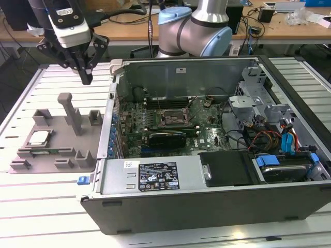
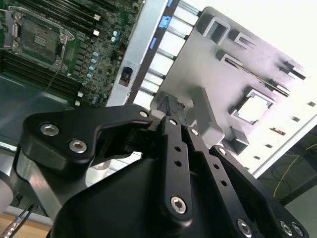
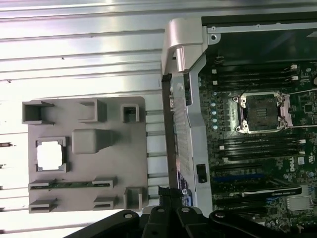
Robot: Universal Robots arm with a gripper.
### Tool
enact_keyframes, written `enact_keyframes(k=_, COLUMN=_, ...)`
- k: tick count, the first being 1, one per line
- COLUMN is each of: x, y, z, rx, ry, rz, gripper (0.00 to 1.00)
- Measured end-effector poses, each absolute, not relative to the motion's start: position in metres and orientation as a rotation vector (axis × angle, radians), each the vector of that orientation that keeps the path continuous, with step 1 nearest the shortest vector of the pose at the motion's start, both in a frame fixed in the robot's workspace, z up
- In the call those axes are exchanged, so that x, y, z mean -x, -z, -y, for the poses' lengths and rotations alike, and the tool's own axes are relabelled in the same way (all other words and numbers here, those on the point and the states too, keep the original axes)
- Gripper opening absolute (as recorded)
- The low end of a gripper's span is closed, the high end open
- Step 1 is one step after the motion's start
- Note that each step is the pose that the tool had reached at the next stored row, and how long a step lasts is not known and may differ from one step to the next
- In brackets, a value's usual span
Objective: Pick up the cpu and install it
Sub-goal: 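Reach for the cpu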
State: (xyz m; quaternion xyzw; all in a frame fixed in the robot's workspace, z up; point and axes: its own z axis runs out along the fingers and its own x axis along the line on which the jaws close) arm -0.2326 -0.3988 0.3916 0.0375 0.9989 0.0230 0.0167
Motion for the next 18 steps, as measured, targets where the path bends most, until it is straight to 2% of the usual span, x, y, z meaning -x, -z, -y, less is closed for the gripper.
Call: enact_keyframes(k=18, x=0.277, y=-0.389, z=0.399, rx=-0.116, ry=-0.071, rz=-3.105, gripper=0.11)
